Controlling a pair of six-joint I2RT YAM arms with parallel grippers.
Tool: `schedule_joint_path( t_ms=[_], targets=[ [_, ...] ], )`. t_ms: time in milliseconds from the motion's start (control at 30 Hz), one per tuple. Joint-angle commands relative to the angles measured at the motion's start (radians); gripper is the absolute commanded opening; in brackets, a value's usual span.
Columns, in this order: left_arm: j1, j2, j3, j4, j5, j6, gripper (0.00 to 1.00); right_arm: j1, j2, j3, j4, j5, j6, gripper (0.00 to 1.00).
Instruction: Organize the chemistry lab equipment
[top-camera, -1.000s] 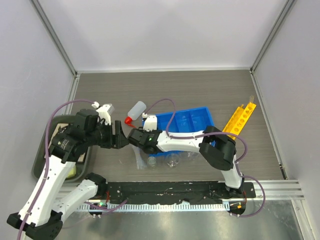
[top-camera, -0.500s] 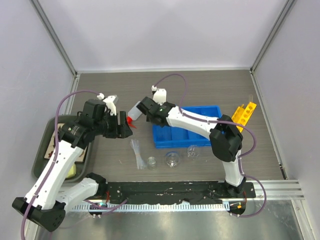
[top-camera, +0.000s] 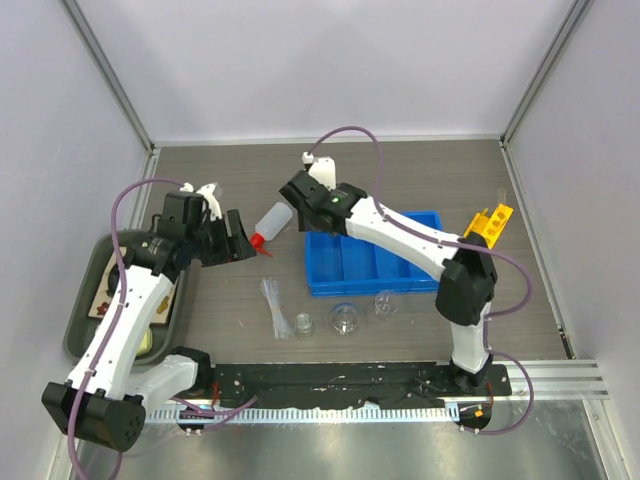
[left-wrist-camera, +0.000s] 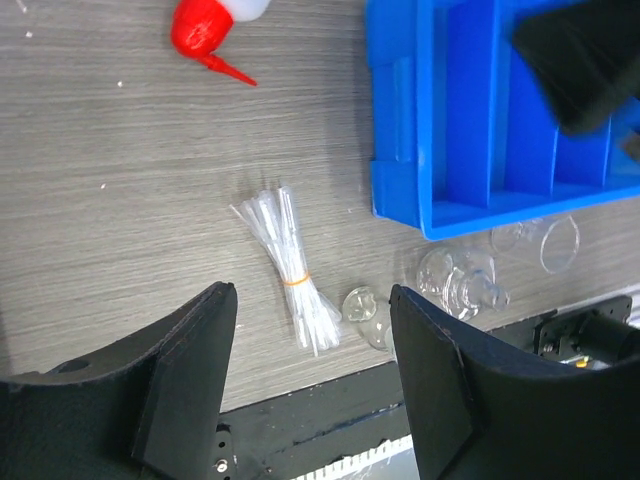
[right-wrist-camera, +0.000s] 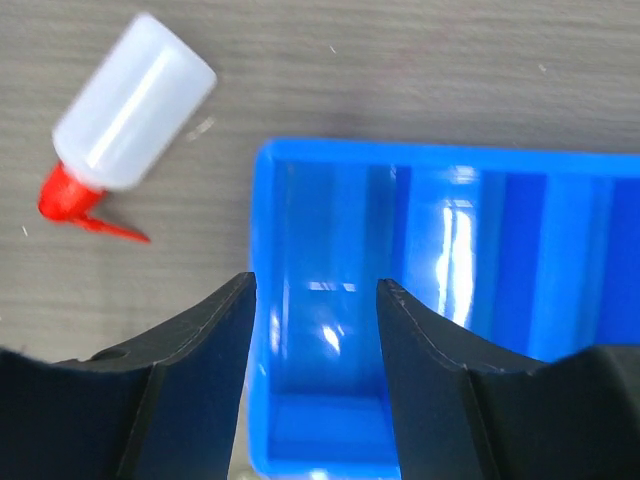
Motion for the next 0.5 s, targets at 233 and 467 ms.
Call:
schedule_joint_path(
  t_ms=[233,467],
  targets=[
    [0.159,-0.055,-0.171,0.123,0.036,-0.141,0.69,0.096,-0.543,-0.392,-0.254,-0.086,0.094,0.64],
    [0.164,-0.078,-0.23,0.132,0.002,-0.208,0.72,0.181,-0.618,-0.602,-0.202,-0.154,0.195,0.64]
  ],
)
